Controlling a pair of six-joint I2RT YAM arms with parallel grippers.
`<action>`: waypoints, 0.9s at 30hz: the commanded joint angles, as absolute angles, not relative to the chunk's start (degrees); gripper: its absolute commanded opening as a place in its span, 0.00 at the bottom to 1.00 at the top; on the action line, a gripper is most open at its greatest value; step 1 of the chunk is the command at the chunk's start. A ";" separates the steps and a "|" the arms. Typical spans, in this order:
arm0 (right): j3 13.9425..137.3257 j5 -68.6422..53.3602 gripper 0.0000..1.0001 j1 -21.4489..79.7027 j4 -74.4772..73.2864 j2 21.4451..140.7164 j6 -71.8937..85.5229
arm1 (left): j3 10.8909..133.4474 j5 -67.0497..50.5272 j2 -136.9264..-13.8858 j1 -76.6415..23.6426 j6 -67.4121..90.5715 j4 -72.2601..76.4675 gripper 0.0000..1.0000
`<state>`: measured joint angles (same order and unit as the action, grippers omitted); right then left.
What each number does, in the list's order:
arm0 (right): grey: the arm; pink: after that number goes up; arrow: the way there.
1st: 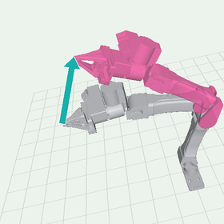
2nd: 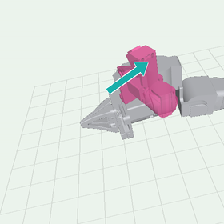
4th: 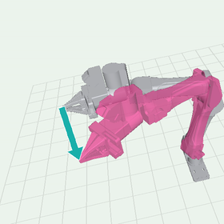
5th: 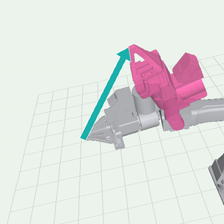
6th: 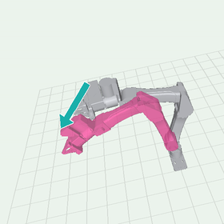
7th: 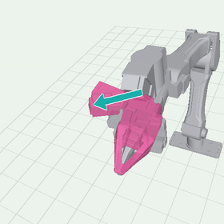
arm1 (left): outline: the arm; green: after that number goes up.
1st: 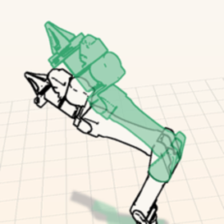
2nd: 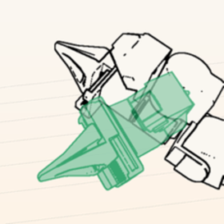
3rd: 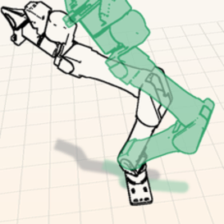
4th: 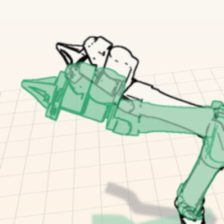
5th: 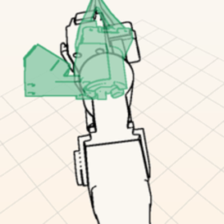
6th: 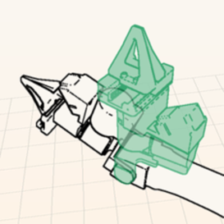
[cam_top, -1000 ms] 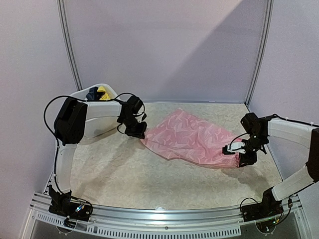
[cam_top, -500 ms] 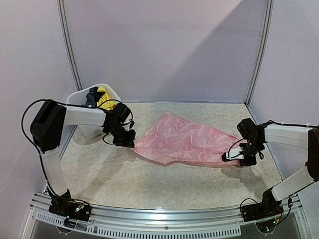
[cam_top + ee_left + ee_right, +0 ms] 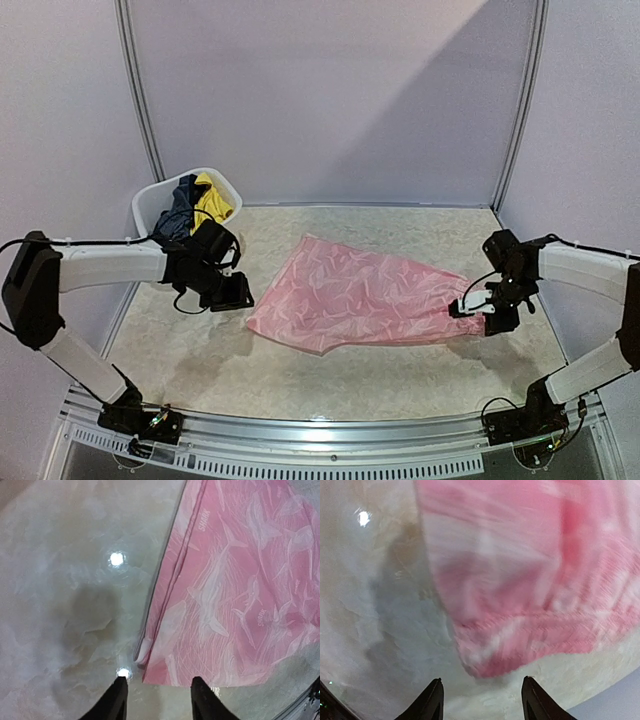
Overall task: Fold and stack the mixed laundry pile
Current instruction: Smooth out the rectangle-folded shorts at the center of the board.
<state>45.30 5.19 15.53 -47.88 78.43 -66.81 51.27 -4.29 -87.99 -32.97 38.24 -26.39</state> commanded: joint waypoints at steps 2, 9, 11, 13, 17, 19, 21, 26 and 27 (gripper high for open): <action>61.68 -13.69 0.60 3.11 -62.22 77.98 -62.14 | 57.68 6.59 -81.76 -33.49 33.32 -37.37 0.50; 68.43 -33.10 0.73 -8.28 -65.32 88.77 -39.77 | 64.33 7.37 -85.06 -34.93 30.54 -34.47 0.50; 70.83 -37.87 0.73 -11.78 -67.86 94.72 -34.69 | 65.93 6.59 -87.07 -35.99 30.71 -33.32 0.50; 73.85 -44.14 0.72 -16.30 -70.90 100.51 -31.22 | 67.43 5.83 -88.94 -37.55 30.76 -31.64 0.50; 76.39 -50.58 0.72 -21.63 -74.41 112.92 -28.74 | 73.05 3.86 -93.56 -41.72 29.65 -27.00 0.51; 76.20 -51.09 0.72 -21.88 -74.45 116.07 -28.82 | 78.11 1.91 -97.66 -44.18 28.58 -25.54 0.52; 75.71 -52.04 0.72 -21.88 -74.57 118.21 -29.06 | 83.80 0.54 -102.74 -46.67 28.11 -24.23 0.53; 74.86 -50.68 0.72 -21.89 -73.56 120.92 -28.78 | 97.83 -7.64 -118.27 -50.37 34.87 -14.96 0.52; 74.35 -49.76 0.72 -21.88 -72.30 120.87 -28.05 | 100.77 -9.02 -121.72 -50.97 37.30 -12.86 0.52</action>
<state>75.37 -49.04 -22.13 -72.64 119.92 -29.69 93.17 -2.04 -111.35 -48.36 31.35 -21.76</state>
